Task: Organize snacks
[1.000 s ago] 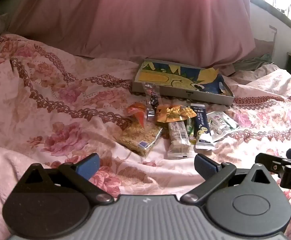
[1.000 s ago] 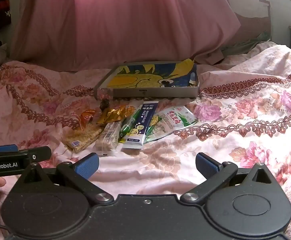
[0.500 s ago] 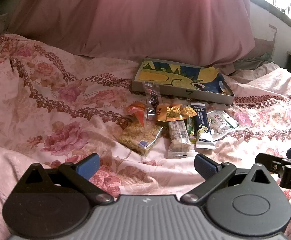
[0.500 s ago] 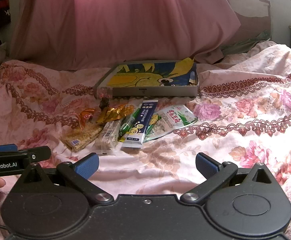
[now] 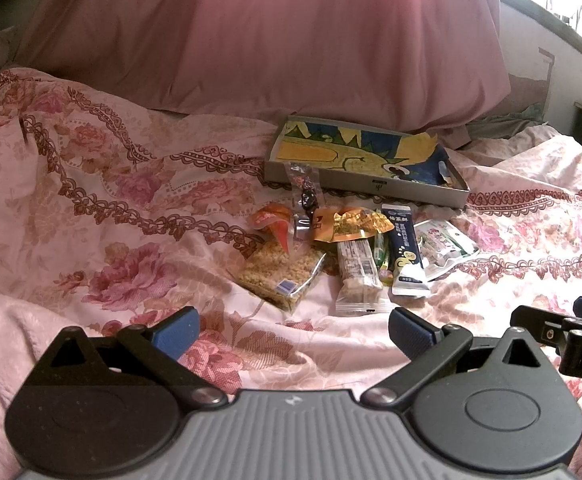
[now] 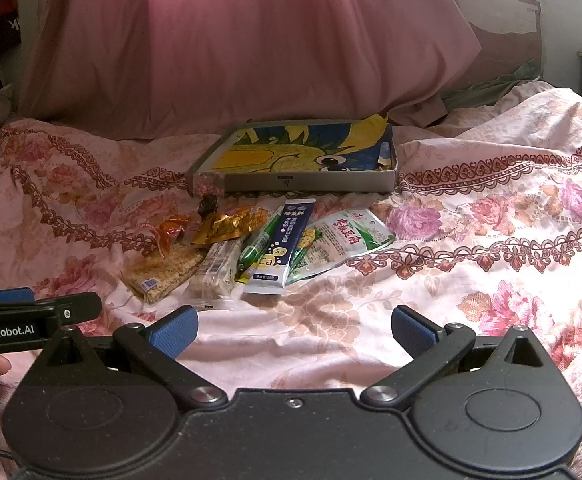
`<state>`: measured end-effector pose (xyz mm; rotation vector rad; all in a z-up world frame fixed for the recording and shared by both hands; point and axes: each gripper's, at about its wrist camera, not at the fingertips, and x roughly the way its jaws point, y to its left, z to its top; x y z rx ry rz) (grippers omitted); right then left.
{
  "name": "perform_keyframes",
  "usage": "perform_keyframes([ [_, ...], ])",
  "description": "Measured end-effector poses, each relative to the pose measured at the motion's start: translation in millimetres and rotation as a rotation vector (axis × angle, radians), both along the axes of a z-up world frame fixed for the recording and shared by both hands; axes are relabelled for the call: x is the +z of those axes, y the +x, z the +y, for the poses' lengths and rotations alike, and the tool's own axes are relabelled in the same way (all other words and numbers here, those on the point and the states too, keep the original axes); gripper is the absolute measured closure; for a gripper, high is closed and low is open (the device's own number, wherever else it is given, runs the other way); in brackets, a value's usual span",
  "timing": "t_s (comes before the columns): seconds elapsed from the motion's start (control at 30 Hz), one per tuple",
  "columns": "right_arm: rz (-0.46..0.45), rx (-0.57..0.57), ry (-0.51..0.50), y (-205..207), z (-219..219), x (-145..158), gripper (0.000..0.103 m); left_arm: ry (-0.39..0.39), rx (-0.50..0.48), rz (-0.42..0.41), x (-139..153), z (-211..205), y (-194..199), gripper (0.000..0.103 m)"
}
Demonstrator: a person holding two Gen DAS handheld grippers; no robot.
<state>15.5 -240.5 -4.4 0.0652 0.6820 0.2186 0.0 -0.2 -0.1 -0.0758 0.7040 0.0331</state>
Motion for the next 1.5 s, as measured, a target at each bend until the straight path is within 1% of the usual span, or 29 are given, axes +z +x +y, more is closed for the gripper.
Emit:
perform_keyframes([
  [0.87,0.018,-0.002,-0.011,-2.5,-3.1,-2.0,0.0,0.004,-0.004,0.013,-0.6,-1.2,1.3,0.0],
  [0.9,0.025,-0.003,-0.016,3.3,0.6,-4.5,0.0,0.005,-0.005,0.015,-0.8,-1.3,1.6,0.0],
  [1.07,0.06,-0.015,-0.039,6.7,2.0,-5.4,0.0,0.017,-0.007,0.036,-4.6,-3.4,6.5,0.0],
  [1.3,0.132,-0.028,-0.096,16.7,9.0,-9.7,0.0,0.033,-0.005,0.069,-7.8,-6.0,11.7,0.0],
  [1.5,0.165,-0.027,-0.137,23.5,14.4,-11.4,0.001,0.037,-0.03,0.098,-9.1,-9.5,18.3,0.0],
])
